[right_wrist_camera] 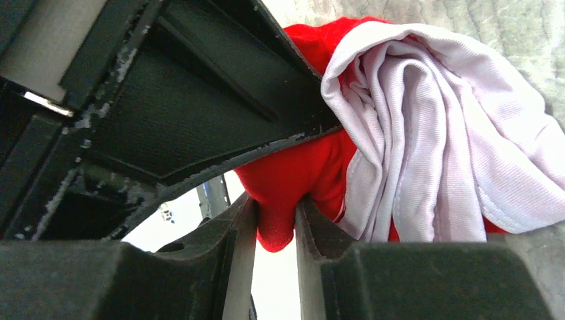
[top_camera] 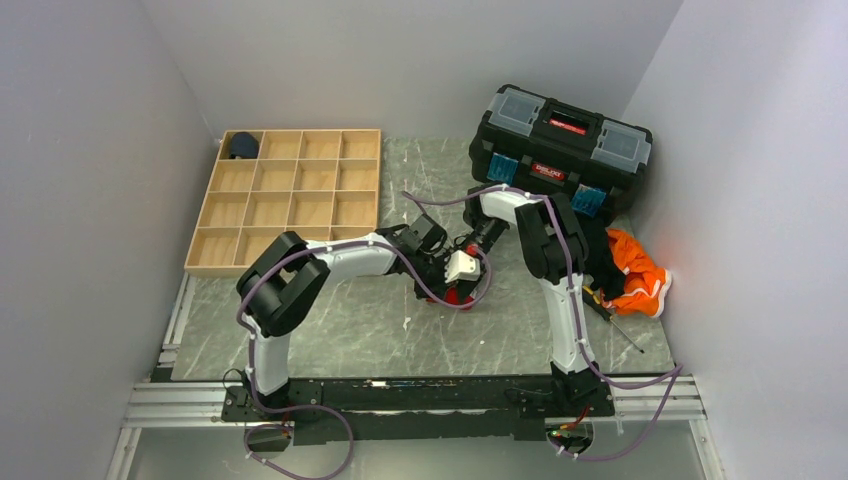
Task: Roll the underwear
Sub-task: Roll the underwear to the center of the board.
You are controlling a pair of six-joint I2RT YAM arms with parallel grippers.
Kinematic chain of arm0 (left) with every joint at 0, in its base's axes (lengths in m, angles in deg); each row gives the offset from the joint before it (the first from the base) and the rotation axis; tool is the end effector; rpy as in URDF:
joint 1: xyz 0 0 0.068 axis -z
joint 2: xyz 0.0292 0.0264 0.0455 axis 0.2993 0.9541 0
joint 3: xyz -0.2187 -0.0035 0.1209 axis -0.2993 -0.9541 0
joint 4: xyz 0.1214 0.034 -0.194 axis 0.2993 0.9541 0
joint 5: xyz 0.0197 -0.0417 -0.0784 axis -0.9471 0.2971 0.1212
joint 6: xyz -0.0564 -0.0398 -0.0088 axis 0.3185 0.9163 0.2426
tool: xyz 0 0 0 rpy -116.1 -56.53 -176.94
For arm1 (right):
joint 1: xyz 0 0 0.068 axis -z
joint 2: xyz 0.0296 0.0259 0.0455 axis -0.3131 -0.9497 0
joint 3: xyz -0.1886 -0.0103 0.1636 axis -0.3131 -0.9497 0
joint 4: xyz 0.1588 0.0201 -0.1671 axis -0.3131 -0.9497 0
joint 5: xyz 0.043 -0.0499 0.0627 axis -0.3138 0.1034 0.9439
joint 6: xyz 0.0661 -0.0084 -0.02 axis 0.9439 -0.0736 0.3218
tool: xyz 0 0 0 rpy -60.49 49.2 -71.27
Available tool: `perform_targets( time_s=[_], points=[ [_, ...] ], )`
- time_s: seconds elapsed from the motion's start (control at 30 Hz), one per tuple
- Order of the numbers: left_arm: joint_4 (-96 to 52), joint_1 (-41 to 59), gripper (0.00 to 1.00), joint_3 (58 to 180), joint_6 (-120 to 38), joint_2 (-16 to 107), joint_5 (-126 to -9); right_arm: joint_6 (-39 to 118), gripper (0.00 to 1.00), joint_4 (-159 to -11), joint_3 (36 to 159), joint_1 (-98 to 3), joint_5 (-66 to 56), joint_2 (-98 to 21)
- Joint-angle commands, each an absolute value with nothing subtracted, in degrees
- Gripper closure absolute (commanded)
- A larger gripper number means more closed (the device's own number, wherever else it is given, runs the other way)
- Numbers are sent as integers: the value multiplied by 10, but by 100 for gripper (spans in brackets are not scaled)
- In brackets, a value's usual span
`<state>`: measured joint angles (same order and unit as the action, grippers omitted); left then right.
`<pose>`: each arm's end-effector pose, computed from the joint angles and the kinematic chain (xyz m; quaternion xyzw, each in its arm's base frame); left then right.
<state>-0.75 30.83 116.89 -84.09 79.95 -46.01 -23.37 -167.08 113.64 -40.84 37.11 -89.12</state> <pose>0.2232 -0.2923 0.1417 0.6524 0.6687 -0.2820 0.2183 0.2800 0.1634 0.1076 0.4543 -0.7494 -0.4632 0.1325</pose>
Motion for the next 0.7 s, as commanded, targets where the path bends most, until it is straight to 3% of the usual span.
perform_targets(
  time_s=[0.0, 0.13, 0.27, 0.67],
  points=[
    [50, 318, 100, 1177, -850, 845, -419, -237, 69, -1595, 1122, -411, 336, -867],
    [61, 316, 100, 1179, -852, 855, -415, -221, 54, -1578, 1107, -400, 332, -836],
    [72, 313, 100, 1187, -853, 865, -408, -219, 48, -1578, 1099, -372, 336, -811],
    [124, 295, 100, 1235, -849, 908, -367, -236, 43, -1597, 1073, -284, 366, -741]
  ],
)
